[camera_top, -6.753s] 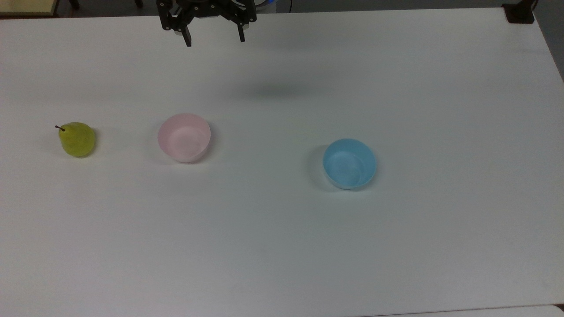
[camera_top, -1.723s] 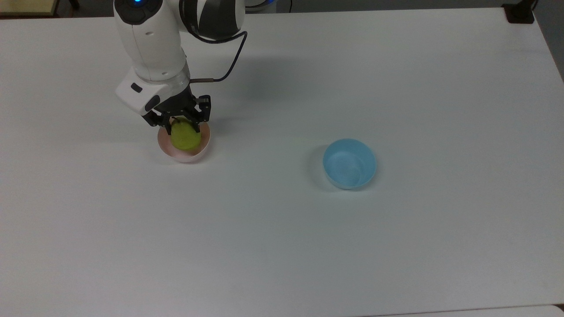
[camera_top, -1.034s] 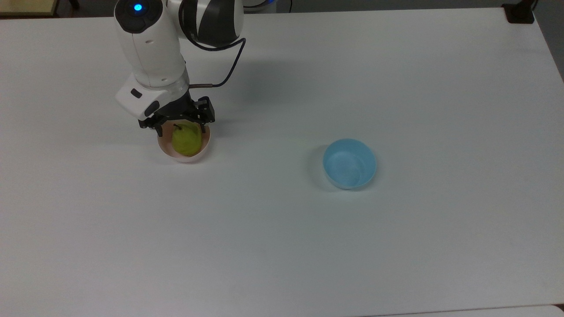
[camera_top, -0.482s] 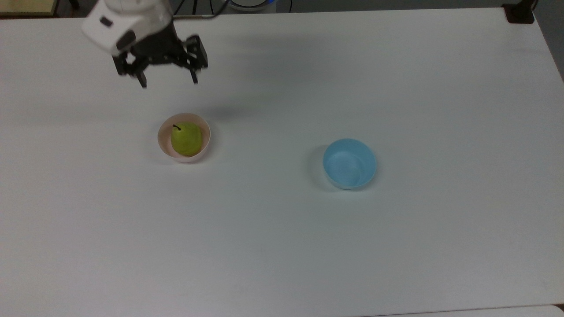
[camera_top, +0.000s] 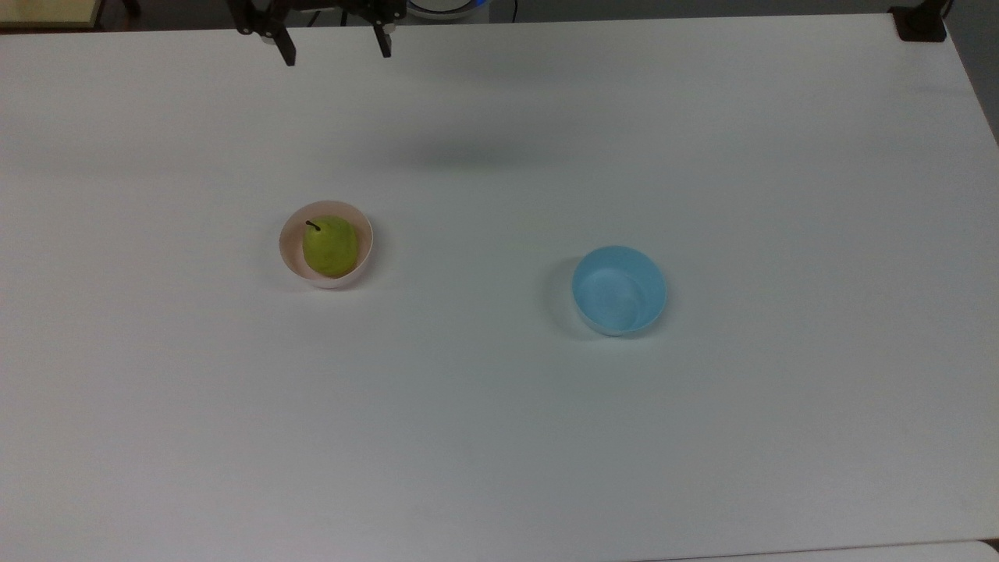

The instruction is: Place the pear in the bowl

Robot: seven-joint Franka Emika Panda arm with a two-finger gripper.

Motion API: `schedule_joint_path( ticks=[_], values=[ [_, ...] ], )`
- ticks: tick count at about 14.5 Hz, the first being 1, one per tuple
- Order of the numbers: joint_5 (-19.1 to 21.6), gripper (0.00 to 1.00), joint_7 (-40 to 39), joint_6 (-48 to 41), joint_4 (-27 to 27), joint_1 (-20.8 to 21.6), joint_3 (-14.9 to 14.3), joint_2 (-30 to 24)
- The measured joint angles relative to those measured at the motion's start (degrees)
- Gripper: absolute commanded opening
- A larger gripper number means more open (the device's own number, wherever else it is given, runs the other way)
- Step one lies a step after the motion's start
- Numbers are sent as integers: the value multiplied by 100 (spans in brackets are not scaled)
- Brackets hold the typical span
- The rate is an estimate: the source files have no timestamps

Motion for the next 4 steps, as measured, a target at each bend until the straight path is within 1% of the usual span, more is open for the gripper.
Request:
schedule_joint_path(
  ticks=[2,4],
  values=[
    [145,100,9,0,-12,2,34,21],
    [150,100,9,0,-15,7,62,36]
  ],
)
